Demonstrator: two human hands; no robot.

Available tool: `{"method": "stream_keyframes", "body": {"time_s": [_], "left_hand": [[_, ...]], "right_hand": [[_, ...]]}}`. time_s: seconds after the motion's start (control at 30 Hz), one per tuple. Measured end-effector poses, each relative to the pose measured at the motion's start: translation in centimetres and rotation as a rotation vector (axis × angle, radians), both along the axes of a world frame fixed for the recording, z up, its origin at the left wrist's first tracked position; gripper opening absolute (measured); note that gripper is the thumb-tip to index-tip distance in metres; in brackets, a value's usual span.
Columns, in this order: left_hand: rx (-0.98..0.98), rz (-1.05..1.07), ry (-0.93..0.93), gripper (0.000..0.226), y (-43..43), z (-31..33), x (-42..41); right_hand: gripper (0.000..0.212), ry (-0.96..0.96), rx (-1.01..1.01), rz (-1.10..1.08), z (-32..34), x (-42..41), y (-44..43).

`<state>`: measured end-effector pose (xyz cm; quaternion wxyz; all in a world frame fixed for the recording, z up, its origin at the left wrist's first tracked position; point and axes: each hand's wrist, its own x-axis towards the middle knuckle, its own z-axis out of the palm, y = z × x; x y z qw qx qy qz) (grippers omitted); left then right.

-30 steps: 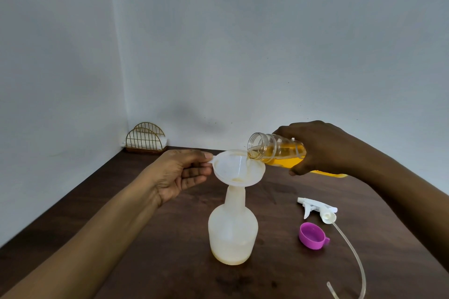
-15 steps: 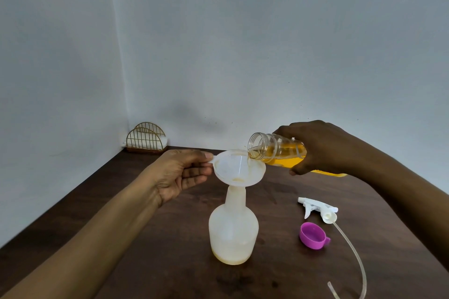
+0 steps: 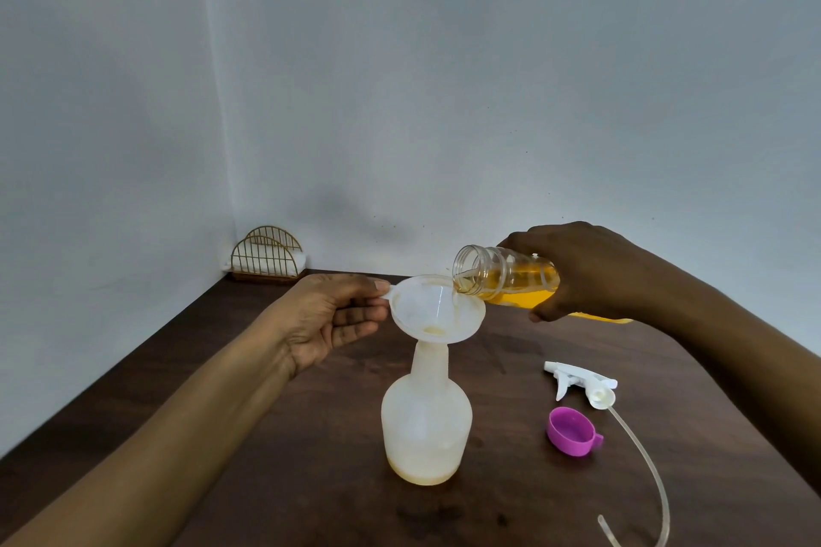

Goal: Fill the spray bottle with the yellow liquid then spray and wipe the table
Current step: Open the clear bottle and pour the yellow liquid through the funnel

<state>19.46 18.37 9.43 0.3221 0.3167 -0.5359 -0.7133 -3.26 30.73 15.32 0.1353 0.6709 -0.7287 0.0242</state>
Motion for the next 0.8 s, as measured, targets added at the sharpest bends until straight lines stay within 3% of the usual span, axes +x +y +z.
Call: {"method": "stream_keyframes", "body": {"time_s": [0.8], "left_hand": [[-0.013, -0.011, -0.034, 0.006, -0.08, -0.08, 0.16]], "right_hand": [[0.074, 0.020, -0.003, -0.003, 0.25, 0.33, 0.06]]}}
